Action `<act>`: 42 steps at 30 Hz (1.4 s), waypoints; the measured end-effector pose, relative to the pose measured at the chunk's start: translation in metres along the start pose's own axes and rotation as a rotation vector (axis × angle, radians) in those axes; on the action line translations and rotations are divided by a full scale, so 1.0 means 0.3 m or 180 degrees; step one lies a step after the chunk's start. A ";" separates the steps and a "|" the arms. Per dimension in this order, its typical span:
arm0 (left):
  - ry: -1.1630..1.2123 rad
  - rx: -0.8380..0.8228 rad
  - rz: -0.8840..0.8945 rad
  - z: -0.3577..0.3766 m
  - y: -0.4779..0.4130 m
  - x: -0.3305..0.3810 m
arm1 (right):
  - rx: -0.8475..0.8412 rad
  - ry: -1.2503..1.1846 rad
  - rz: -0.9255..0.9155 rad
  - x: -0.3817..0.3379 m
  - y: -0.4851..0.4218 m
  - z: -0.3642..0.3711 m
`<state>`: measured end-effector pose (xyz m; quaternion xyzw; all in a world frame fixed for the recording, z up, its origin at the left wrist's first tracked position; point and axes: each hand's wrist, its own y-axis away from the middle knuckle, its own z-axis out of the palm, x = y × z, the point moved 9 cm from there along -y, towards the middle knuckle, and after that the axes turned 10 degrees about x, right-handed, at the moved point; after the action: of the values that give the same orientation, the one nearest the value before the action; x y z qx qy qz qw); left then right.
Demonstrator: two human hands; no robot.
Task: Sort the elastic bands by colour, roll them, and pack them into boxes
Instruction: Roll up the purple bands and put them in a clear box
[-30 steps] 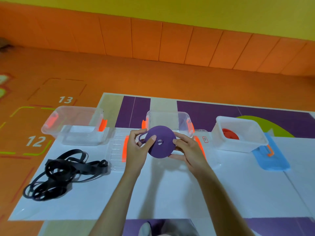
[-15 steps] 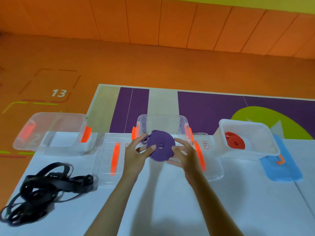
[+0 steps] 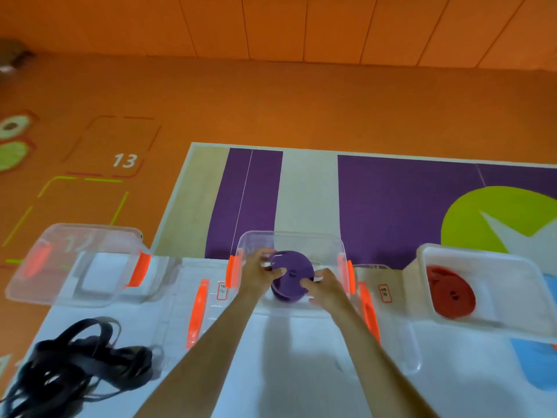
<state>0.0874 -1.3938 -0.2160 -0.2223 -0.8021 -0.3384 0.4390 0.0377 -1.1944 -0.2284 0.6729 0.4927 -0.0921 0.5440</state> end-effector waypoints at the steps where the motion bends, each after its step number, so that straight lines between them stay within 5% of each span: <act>1: -0.0126 -0.0058 -0.0045 0.018 -0.018 -0.014 | -0.0011 0.0093 0.0023 0.008 -0.026 0.010; 20: -0.1638 -0.0204 -0.0129 0.118 -0.139 -0.131 | -0.0411 0.0627 0.0406 0.060 -0.156 0.095; 28: -0.1973 -0.0439 0.0011 0.091 -0.065 -0.082 | 0.0084 0.1524 -0.0802 -0.082 -0.059 0.024; 34: -0.2195 -0.0750 0.1295 -0.052 0.185 0.127 | 0.0574 0.1324 -0.1909 -0.264 0.196 0.016; 42: -0.3517 -0.0213 0.1822 -0.528 0.374 0.073 | 0.1087 0.1898 -0.2835 -0.402 0.576 0.215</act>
<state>0.2373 -1.4339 -0.0972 -0.5843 -0.8083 -0.0674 0.0252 0.1362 -1.3019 -0.0633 0.4753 0.8398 -0.1971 0.1731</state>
